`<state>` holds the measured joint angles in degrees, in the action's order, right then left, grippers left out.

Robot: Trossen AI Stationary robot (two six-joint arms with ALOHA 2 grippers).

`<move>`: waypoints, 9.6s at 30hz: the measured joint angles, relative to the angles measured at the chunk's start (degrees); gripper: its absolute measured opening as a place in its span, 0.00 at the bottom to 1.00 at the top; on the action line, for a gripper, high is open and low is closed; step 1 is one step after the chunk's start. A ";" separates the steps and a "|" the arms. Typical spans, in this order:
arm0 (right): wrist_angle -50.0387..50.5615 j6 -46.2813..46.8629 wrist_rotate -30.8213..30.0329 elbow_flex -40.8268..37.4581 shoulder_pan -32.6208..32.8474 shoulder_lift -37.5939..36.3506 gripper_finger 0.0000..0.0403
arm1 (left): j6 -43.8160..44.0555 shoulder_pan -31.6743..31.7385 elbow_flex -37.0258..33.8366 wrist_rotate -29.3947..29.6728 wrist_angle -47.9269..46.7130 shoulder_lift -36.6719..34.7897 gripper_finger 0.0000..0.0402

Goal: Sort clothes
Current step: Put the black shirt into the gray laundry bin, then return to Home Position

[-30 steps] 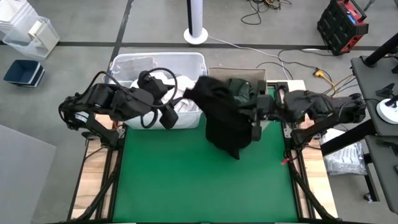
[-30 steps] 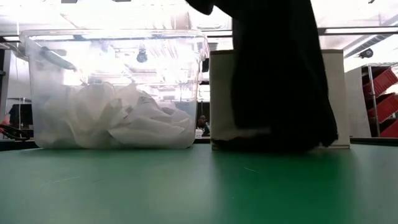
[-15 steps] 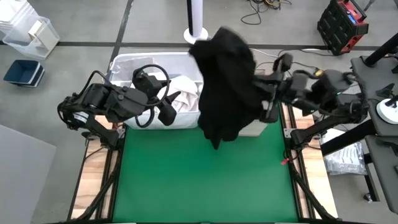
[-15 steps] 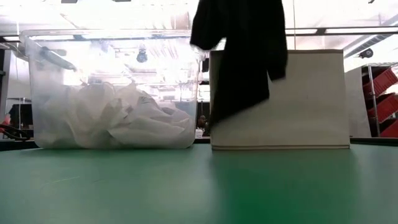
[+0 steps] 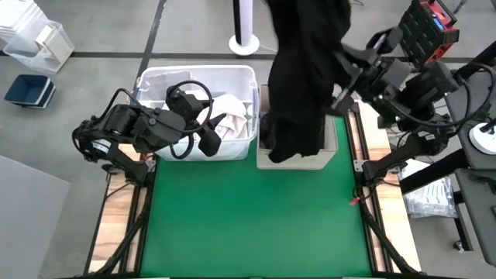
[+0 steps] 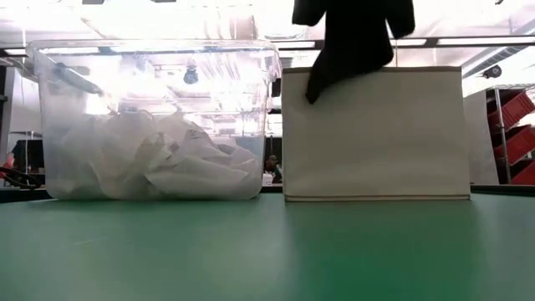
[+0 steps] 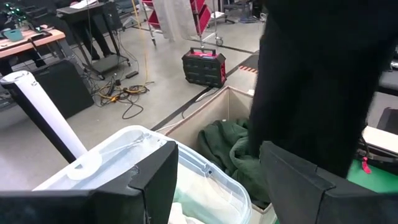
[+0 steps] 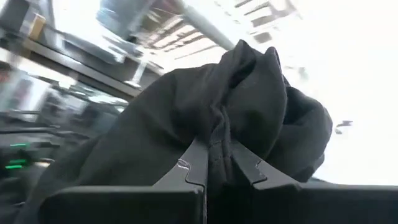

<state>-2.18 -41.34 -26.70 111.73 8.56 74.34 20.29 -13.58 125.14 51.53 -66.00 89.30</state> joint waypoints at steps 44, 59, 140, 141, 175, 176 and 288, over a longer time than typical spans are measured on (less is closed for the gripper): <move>61.16 35.95 5.71 14.24 -20.42 7.24 0.04 | 0.22 0.02 -0.02 0.45 -3.63 0.00 0.51; 72.11 49.85 17.48 13.79 -29.66 8.00 0.04 | 0.22 0.02 -0.02 0.44 -4.65 0.00 0.51; 52.64 40.22 25.22 -33.06 -40.99 20.42 0.21 | 1.27 0.20 -0.03 -0.73 -8.55 0.00 0.51; 53.64 40.21 25.22 -32.21 -40.99 19.78 0.24 | 1.27 0.17 -0.04 -1.07 -8.63 0.00 0.51; 6.52 49.50 39.78 -56.16 -24.55 -29.82 0.51 | -34.00 -5.17 -30.03 -30.98 39.77 -21.71 0.51; 6.51 48.89 39.78 -56.53 -24.55 -30.17 0.50 | -33.46 -5.18 -33.17 -30.96 42.06 -23.73 0.51; -24.30 38.81 61.18 -111.07 -22.82 -61.14 0.40 | -31.11 -5.14 -123.78 -24.22 82.28 -75.40 0.51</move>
<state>-26.48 -2.53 34.48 0.67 -14.26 13.19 -10.82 -18.72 1.36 27.31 16.28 13.89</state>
